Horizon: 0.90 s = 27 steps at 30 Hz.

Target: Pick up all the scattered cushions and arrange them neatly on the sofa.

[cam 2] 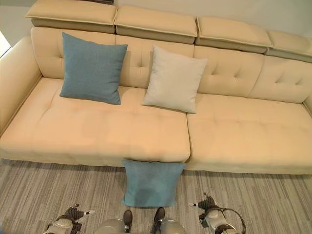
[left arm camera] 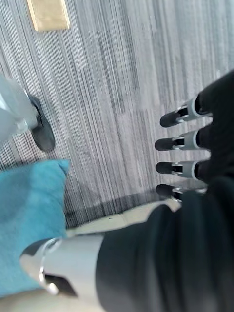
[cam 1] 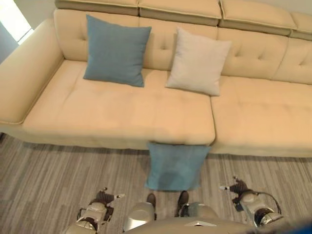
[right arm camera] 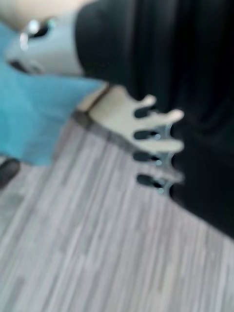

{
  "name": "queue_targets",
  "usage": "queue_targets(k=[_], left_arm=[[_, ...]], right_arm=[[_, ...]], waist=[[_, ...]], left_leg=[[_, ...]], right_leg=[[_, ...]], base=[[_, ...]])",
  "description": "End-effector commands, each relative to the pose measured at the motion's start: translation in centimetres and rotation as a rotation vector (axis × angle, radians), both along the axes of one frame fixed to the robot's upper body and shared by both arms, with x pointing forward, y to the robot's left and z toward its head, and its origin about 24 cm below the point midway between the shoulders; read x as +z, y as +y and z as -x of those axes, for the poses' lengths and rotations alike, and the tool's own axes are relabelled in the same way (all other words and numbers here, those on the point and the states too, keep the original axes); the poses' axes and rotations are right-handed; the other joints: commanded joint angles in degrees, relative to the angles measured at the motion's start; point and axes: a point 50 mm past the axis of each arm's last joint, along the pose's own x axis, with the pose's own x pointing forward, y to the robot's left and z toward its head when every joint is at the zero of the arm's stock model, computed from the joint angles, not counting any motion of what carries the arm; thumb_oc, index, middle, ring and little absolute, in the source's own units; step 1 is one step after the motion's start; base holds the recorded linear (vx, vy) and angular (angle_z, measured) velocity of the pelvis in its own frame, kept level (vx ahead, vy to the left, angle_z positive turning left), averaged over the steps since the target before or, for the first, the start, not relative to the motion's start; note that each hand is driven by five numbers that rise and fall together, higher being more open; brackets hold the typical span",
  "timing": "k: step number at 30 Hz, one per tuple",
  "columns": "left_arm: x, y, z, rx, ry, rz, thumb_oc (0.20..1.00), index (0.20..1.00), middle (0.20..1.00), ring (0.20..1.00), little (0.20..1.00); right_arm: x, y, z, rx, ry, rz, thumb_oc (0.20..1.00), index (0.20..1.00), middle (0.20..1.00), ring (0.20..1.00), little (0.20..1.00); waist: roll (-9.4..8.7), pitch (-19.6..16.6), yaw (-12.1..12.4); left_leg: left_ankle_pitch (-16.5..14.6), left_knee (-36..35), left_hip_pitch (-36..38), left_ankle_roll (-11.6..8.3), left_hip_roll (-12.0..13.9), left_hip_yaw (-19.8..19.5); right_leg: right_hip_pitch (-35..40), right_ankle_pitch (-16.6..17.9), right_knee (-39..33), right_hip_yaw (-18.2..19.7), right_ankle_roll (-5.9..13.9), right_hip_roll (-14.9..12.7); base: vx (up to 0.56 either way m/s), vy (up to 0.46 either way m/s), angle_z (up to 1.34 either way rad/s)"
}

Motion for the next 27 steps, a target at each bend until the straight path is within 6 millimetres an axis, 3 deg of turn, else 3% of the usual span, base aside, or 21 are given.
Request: queue_targets(k=[1,5,7,8,11,13,14,17,20,23,27], left_arm=[[1.0,0.6,-1.7,-0.006,-0.081,-0.023,1.000,1.000,1.000,1.000,1.000],[1.4,0.4,-2.6,0.006,-0.123,-0.020,1.000,1.000,1.000,1.000,1.000],[2.0,0.2,-3.9,0.013,-0.169,-0.025,1.000,1.000,1.000,1.000,1.000],[3.0,-0.2,-5.9,0.041,-0.249,-0.020,1.000,1.000,1.000,1.000,1.000],[6.1,-1.1,-10.7,0.068,-0.437,-0.013,1.000,1.000,1.000,1.000,1.000],[7.5,-1.1,-12.4,0.087,-0.507,-0.009,1.000,1.000,1.000,1.000,1.000],[9.2,-1.2,-14.1,0.104,-0.583,-0.020,1.000,1.000,1.000,1.000,1.000],[11.5,-1.6,-16.3,0.145,-0.691,-0.001,1.000,1.000,1.000,1.000,1.000],[15.5,-3.0,-19.6,0.122,-0.840,-0.008,1.000,1.000,1.000,1.000,1.000],[18.7,-3.5,-21.5,0.098,-0.943,-0.009,1.000,1.000,1.000,1.000,1.000],[18.7,-3.5,-21.5,0.098,-0.943,-0.009,1.000,1.000,1.000,1.000,1.000]], right_arm=[[0.9,-0.8,-1.3,0.025,-0.048,0.044,1.000,1.000,1.000,1.000,1.000],[0.9,-1.2,-1.1,0.029,-0.038,0.070,1.000,1.000,1.000,1.000,1.000],[1.1,-1.4,-1.4,0.023,-0.050,0.082,1.000,1.000,1.000,1.000,1.000],[1.8,-1.5,-2.6,-0.008,-0.102,0.088,1.000,1.000,1.000,1.000,1.000],[5.2,-1.7,-7.7,-0.097,-0.325,0.073,1.000,1.000,1.000,1.000,1.000],[7.2,-1.7,-10.0,-0.113,-0.424,0.075,1.000,1.000,1.000,1.000,1.000],[9.2,-1.6,-12.0,-0.131,-0.521,0.081,1.000,1.000,1.000,1.000,1.000],[13.0,-1.2,-15.1,-0.163,-0.705,0.081,1.000,1.000,1.000,1.000,1.000],[19.0,-0.6,-18.5,-0.198,-0.961,0.089,1.000,1.000,1.000,1.000,1.000],[21.8,-0.3,-19.8,-0.206,-1.062,0.087,1.000,1.000,1.000,1.000,1.000],[21.8,-0.3,-19.8,-0.206,-1.062,0.087,1.000,1.000,1.000,1.000,1.000]], waist=[[-1.34,2.0,-0.8],[-1.23,1.5,-0.9],[-1.00,2.1,-1.1],[-0.75,3.8,-1.6],[-0.12,7.6,-2.4],[0.19,8.6,-2.7],[0.35,9.5,-3.0],[0.61,10.1,-3.7],[1.13,10.8,-4.9],[1.22,10.3,-5.6],[1.21,10.2,-5.6]], left_leg=[[-3.5,4.6,-3.9,-1.44,-0.8,-4.0],[-2.2,3.4,-5.0,-2.30,-0.6,-5.0],[-1.3,3.0,-6.1,-2.96,-0.3,-6.2],[-0.2,3.3,-9.8,-3.43,0.0,-7.1],[0.5,9.8,-23.3,-4.01,-0.3,-7.1],[-1.3,13.5,-28.4,-4.25,-0.1,-7.1],[-1.3,16.0,-33.4,-4.05,0.0,-7.0],[-1.8,20.1,-41.1,-3.80,-0.2,-6.9],[-2.6,24.7,-52.2,-3.48,-1.0,-6.9],[-2.8,26.3,-58.5,-3.31,-1.2,-6.8],[-2.8,26.3,-58.6,-3.30,-1.2,-6.8]], right_leg=[[2.6,2.2,-5.5,2.5,4.49,-3.1],[2.8,1.3,-6.7,1.3,3.51,-2.6],[2.0,0.4,-6.6,0.2,2.70,-2.2],[-2.1,-0.1,-4.6,-1.2,2.08,-2.1],[-15.1,-0.5,2.3,-1.2,1.16,-2.8],[-20.6,-2.1,6.4,-0.2,1.44,-3.1],[-26.0,-2.5,9.6,0.1,1.18,-3.2],[-33.8,-3.0,14.1,1.1,0.91,-3.6],[-44.6,-4.0,18.9,2.8,0.52,-3.8],[-51.0,-4.2,21.1,3.9,0.65,-4.2],[-51.1,-4.3,21.2,3.9,0.65,-4.2]], base=[[-0.02,-0.072,0.20],[0.00,-0.092,0.26],[-0.08,-0.163,0.37],[-0.31,-0.175,0.42],[-0.34,-0.088,0.30],[-0.14,0.016,-0.05],[-0.20,0.048,-0.18],[-0.15,0.044,-0.15],[-0.12,0.086,-0.09],[-0.02,0.050,-0.07],[0.00,0.021,0.06]])
